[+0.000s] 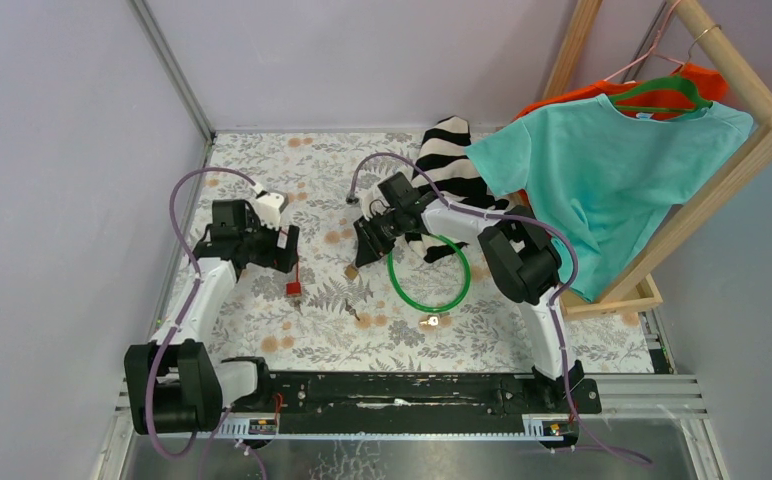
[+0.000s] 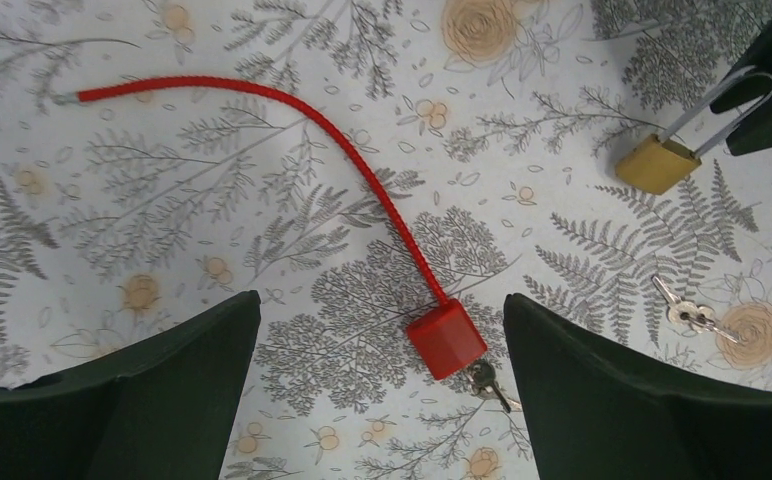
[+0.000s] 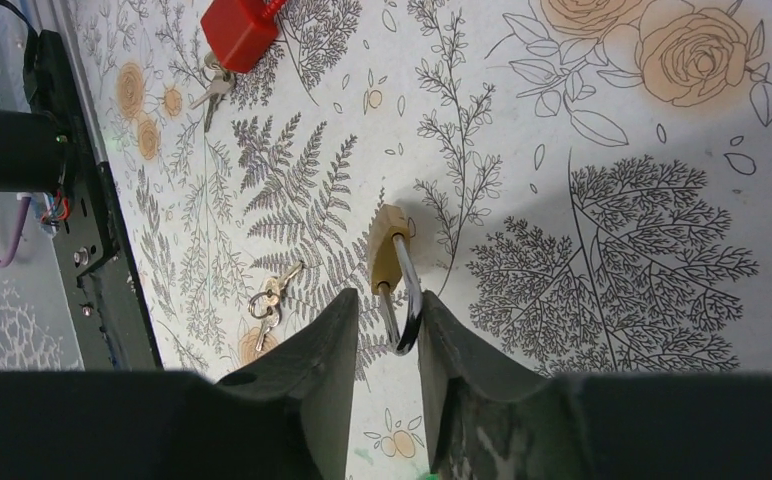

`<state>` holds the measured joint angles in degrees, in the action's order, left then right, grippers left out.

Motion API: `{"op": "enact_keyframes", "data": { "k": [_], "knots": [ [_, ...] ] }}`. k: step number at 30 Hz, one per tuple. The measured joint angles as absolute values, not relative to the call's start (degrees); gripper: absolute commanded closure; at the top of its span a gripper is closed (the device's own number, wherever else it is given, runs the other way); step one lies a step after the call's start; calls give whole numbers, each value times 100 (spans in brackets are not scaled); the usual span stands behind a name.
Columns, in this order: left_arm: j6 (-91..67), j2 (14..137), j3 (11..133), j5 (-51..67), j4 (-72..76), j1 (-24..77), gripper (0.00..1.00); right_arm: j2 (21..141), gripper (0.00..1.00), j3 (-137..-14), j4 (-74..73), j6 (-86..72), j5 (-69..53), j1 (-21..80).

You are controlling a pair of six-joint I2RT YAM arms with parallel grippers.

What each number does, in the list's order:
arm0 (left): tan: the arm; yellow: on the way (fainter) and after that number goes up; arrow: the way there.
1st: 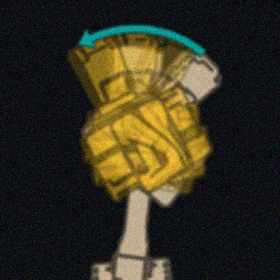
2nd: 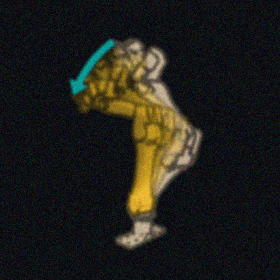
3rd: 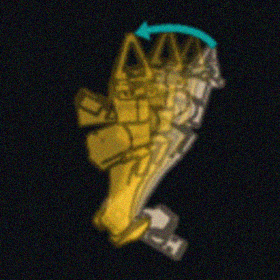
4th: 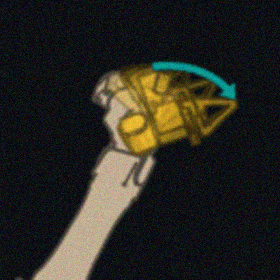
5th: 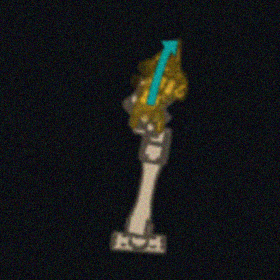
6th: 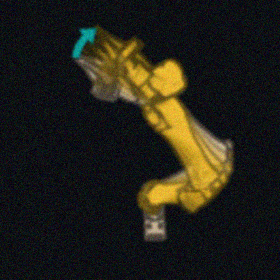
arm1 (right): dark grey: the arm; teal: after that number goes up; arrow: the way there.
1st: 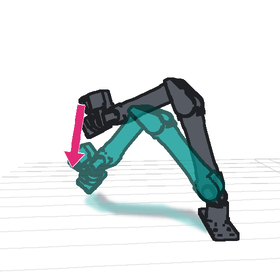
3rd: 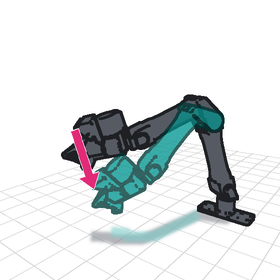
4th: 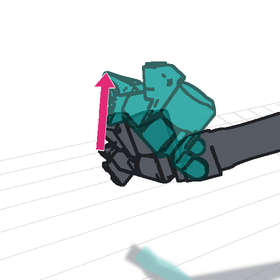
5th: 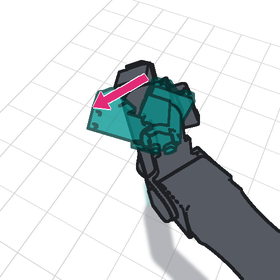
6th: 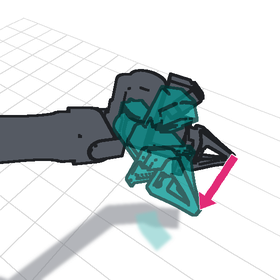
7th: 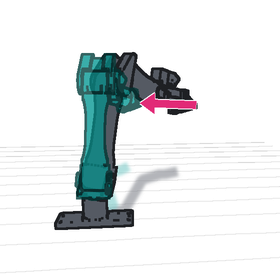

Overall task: Lock with the key
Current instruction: Place the lock at the center of the board, then move the lock to the center of the board.

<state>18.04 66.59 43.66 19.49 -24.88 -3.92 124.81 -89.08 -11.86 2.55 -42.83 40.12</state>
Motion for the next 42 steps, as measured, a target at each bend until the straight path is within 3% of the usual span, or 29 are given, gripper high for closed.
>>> {"op": "enact_keyframes", "data": {
  "k": [16, 22, 31, 42],
  "knots": [
    [2333, 7181, 4261, 2027, -2792, -183, 10, 12387, 22, -9321, -1841, 1037, -3393, 4014],
    [2646, 7526, 4261, 2023, -3004, 78, 16, 11771, 20, -9244, -1916, 1363, -3094, 4014],
    [3070, 7944, 4261, 1968, -3343, 386, 17, 10398, 20, -8392, -2014, 1758, -2801, 4014],
    [3400, 7981, 4228, 1756, -3402, 458, 32, 9292, 19, -7489, -2069, 1859, -2707, 4012]
  ]
}}
